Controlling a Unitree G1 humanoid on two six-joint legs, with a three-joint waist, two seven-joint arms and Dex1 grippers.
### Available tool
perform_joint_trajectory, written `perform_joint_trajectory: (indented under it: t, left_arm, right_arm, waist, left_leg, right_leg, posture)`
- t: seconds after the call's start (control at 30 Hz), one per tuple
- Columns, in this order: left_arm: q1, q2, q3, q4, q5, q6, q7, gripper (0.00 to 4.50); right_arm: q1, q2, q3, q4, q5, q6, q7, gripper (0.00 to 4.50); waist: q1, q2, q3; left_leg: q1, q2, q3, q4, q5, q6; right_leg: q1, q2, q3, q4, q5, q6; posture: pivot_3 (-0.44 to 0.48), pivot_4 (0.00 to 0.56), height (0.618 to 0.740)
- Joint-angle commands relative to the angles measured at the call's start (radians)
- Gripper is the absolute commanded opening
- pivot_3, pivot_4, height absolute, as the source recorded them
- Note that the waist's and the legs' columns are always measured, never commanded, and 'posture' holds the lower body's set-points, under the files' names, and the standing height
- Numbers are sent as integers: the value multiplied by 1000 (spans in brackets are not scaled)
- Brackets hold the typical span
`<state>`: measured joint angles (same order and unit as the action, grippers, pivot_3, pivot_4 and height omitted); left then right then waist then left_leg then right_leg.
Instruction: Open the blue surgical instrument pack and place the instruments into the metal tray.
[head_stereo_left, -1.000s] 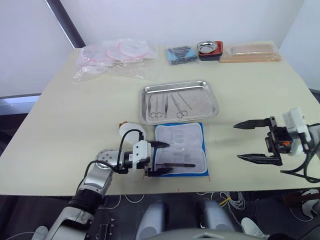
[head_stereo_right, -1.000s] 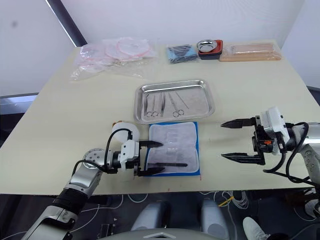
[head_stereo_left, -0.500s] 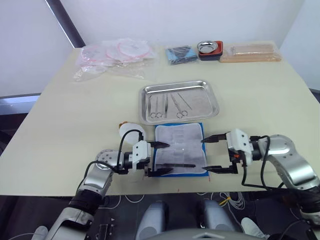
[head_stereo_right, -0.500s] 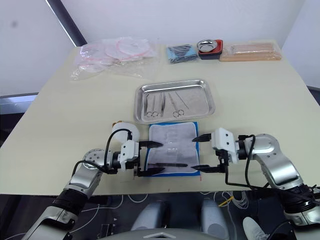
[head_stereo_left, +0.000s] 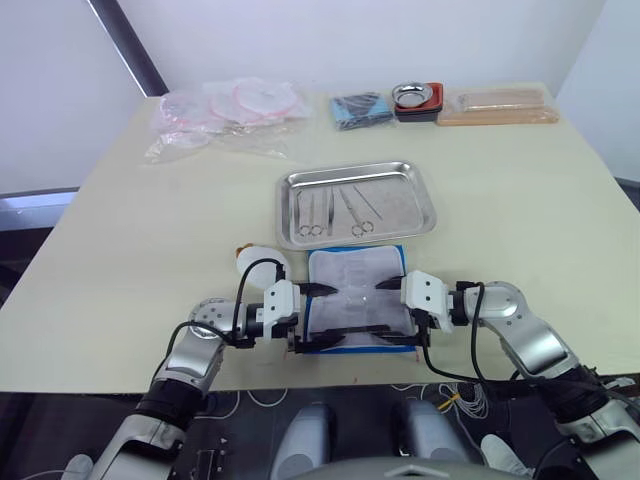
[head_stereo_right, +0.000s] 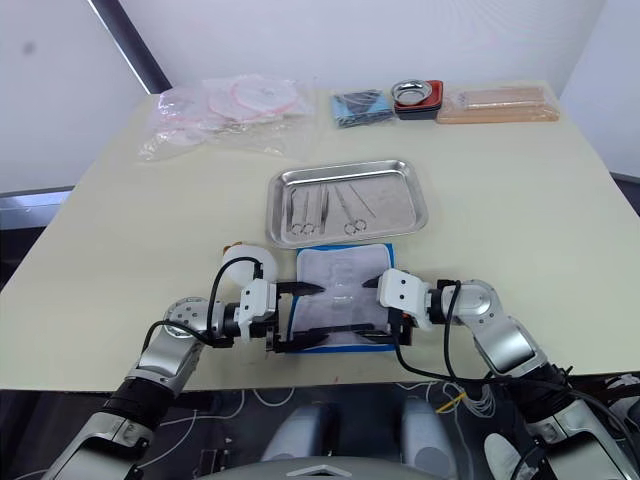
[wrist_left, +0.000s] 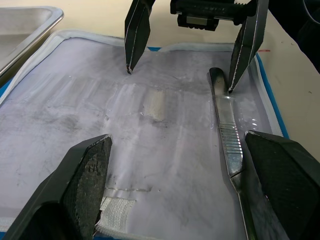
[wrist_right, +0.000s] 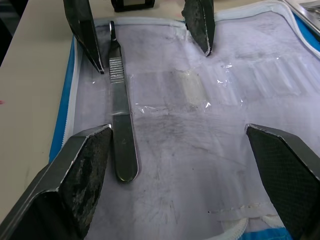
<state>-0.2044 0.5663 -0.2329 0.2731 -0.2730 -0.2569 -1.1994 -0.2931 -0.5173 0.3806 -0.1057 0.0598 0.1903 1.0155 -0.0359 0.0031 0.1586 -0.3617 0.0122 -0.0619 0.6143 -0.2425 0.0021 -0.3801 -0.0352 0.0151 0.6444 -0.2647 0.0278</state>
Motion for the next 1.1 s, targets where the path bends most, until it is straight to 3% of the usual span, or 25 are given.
perform_joint_trajectory:
  t: [0.03, 0.13, 0.47, 1.1]
  left_arm:
    - [56, 56, -9, 129, 91, 82, 22, 4500]
    - [55, 59, -13, 132, 95, 77, 20, 4500]
    - [55, 58, -18, 142, 100, 64, 19, 4500]
    - [12, 57, -28, 226, 97, 3, -50, 4500]
  right_arm:
    - [-3, -47, 53, 8, -49, -5, 49, 4455]
    - [-1, -61, 60, 5, -37, 2, 71, 4455]
    - [-2, -72, 56, 19, -37, -5, 89, 91]
    - [-27, -113, -25, -60, 62, -43, 125, 9]
  waist:
    - [-1, 0, -1]
    - [-2, -1, -3]
    - [-4, -2, -4]
    - [-3, -2, -2]
  left_leg:
    - [0, 0, 0, 0, 0, 0]
    - [0, 0, 0, 0, 0, 0]
    - [1, 3, 1, 0, 0, 0]
    - [1, 4, 1, 0, 0, 0]
  right_leg:
    - [0, 0, 0, 0, 0, 0]
    - [0, 0, 0, 0, 0, 0]
    - [0, 1, -1, 0, 0, 0]
    - [0, 1, -3, 0, 0, 0]
  posture:
    - [0, 150, 740]
    - [0, 150, 740]
    - [0, 150, 740]
    - [0, 150, 740]
